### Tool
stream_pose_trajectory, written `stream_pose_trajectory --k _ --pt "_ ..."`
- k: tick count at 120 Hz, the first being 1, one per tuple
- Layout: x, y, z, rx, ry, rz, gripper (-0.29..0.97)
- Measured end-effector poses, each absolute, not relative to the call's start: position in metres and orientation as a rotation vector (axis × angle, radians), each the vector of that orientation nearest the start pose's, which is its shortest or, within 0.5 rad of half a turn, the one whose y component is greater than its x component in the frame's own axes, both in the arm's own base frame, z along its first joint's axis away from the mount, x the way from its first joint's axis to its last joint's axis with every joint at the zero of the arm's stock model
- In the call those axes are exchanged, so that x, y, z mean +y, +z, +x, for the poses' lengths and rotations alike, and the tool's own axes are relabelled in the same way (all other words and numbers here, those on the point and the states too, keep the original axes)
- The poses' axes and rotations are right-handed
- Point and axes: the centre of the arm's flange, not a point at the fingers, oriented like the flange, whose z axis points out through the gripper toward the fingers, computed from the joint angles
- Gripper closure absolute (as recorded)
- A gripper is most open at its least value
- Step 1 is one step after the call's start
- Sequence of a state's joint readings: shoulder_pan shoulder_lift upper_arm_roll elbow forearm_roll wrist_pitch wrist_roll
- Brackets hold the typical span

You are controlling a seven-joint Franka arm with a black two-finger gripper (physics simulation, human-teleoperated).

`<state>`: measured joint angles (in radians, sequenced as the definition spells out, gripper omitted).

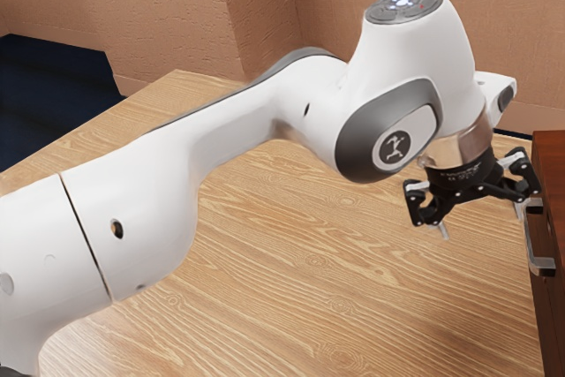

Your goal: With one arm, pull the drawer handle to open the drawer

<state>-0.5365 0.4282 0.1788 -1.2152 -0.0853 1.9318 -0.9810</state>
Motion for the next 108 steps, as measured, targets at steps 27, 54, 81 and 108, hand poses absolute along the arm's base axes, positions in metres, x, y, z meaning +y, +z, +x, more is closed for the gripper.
stream_pose_trajectory --k 27,54,81,108 --pt "-0.286 0.569 0.645 -0.872 -0.398 -3.199 0.0" --pt "-0.291 0.57 0.637 -0.802 -0.42 -3.237 0.0" --pt "-0.293 0.567 0.639 -0.851 -0.404 -3.265 0.01" --pt "-0.293 0.562 0.639 -0.871 -0.391 -3.267 0.01"
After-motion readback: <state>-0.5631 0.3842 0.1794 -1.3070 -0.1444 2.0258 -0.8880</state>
